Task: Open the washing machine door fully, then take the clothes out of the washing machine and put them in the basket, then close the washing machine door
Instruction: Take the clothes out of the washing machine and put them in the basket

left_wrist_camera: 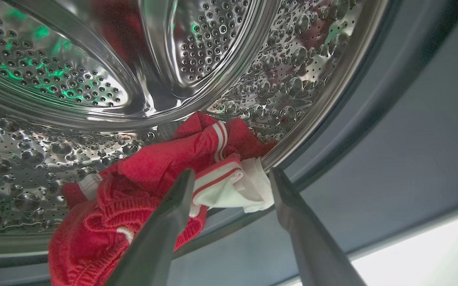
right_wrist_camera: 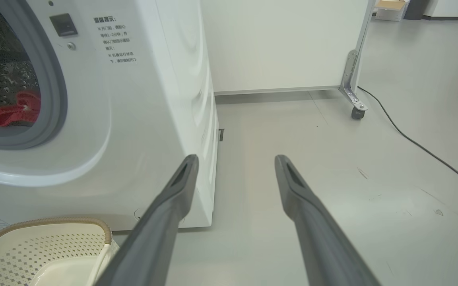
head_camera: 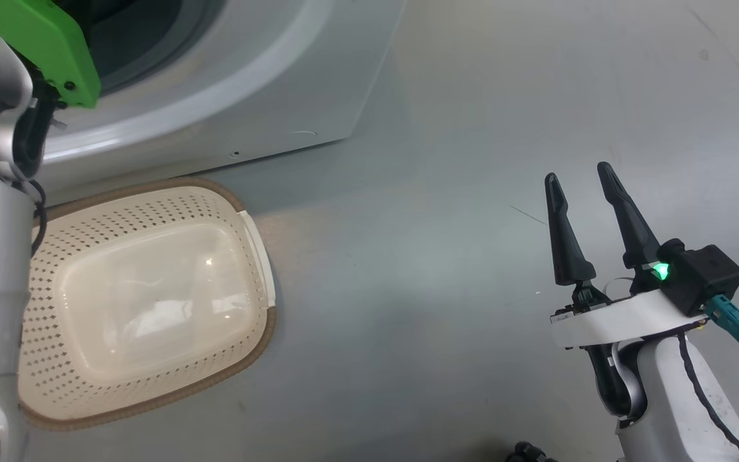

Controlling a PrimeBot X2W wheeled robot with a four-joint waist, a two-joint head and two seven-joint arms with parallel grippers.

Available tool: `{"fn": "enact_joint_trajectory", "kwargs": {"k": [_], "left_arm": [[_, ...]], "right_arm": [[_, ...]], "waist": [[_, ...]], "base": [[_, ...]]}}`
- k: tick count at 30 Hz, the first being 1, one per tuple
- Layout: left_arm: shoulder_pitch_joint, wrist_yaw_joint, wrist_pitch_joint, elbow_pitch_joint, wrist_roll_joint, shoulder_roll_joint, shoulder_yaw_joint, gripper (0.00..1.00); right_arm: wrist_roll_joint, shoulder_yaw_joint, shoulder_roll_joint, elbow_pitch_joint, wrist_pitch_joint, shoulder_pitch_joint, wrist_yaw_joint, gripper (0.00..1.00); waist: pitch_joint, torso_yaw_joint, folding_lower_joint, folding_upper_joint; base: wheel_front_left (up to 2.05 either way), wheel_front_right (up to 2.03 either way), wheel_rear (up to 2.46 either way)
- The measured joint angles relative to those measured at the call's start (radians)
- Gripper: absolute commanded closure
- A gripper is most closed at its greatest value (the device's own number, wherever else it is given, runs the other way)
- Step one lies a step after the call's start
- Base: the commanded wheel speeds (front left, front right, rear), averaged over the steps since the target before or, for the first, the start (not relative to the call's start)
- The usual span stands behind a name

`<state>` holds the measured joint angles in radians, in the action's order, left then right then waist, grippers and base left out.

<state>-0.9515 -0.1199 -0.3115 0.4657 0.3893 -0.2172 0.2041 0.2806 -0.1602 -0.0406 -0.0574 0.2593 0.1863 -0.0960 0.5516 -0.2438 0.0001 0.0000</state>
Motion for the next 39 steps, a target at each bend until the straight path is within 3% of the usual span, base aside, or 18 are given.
{"fn": "enact_joint_trajectory", "kwargs": {"k": [20,23,25,27,39], "left_arm": [[-0.181,-0.001,-0.151,0.115,0.037,-0.143,-0.048,0.0],[-0.182,-0.001,-0.181,0.144,0.063,-0.142,-0.054,0.46],[-0.19,-0.001,-0.201,0.155,0.07,-0.143,-0.058,0.62],[-0.2,-0.001,-0.214,0.164,0.071,-0.143,-0.059,1.0],[-0.241,-0.001,-0.231,0.17,0.091,-0.139,-0.062,1.0]], "right_arm": [[0.076,-0.045,0.001,-0.007,0.0,0.062,0.011,0.0],[0.078,-0.042,0.001,-0.009,0.0,0.064,0.012,0.0],[0.078,-0.042,0.002,-0.011,0.0,0.069,0.012,0.0],[0.078,-0.042,0.001,-0.011,0.0,0.072,0.017,0.0],[0.077,-0.024,0.002,-0.011,0.0,0.081,0.023,0.0]], "waist": [[0.15,-0.151,0.0,0.0],[0.159,-0.16,-0.0001,0.0],[0.162,-0.163,-0.0001,0.0],[0.164,-0.165,-0.0001,0.0],[0.174,-0.154,-0.0001,0.0]], "base": [[0.0,0.0,0.0],[0.0,0.0,0.0],[0.0,0.0,0.0],[0.0,0.0,0.0],[0.0,0.0,0.0]]}}
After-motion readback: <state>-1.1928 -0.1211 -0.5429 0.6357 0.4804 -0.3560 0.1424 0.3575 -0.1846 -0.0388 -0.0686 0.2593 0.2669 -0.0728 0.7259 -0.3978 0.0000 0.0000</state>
